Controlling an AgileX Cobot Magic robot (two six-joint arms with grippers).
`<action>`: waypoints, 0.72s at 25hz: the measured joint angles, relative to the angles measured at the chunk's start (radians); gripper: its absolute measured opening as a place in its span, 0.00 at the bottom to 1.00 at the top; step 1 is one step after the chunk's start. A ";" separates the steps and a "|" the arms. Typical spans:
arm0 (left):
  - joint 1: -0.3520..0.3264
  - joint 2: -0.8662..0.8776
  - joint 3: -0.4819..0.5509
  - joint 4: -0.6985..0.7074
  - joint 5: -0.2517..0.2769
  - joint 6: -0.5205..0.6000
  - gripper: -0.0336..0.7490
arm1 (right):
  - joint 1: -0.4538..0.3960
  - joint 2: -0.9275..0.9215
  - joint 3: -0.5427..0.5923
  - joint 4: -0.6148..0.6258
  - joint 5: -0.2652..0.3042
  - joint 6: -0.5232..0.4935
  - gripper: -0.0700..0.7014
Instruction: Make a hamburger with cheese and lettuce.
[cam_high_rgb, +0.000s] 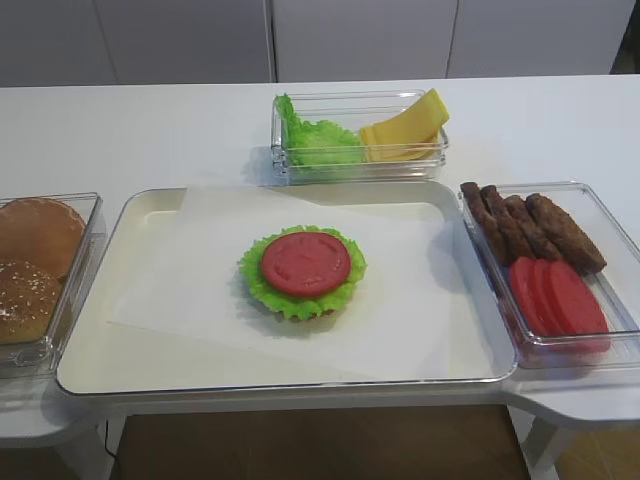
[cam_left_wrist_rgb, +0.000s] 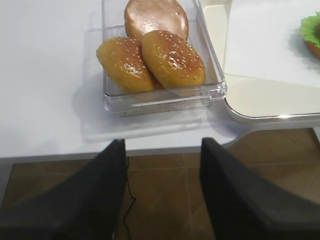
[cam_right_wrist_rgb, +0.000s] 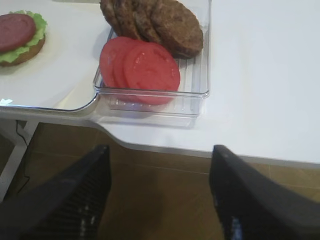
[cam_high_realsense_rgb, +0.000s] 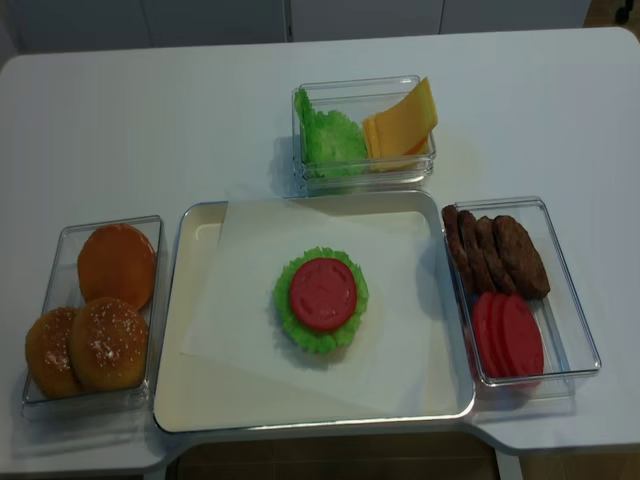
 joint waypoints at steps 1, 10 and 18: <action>0.000 0.000 0.000 0.000 0.000 0.000 0.50 | -0.016 0.000 0.000 0.000 0.000 0.000 0.70; 0.000 0.000 0.000 0.000 0.000 0.000 0.50 | -0.062 -0.028 0.000 -0.001 0.000 0.000 0.70; 0.000 0.000 0.000 0.000 0.000 0.000 0.50 | -0.065 -0.078 0.000 -0.003 0.002 0.000 0.70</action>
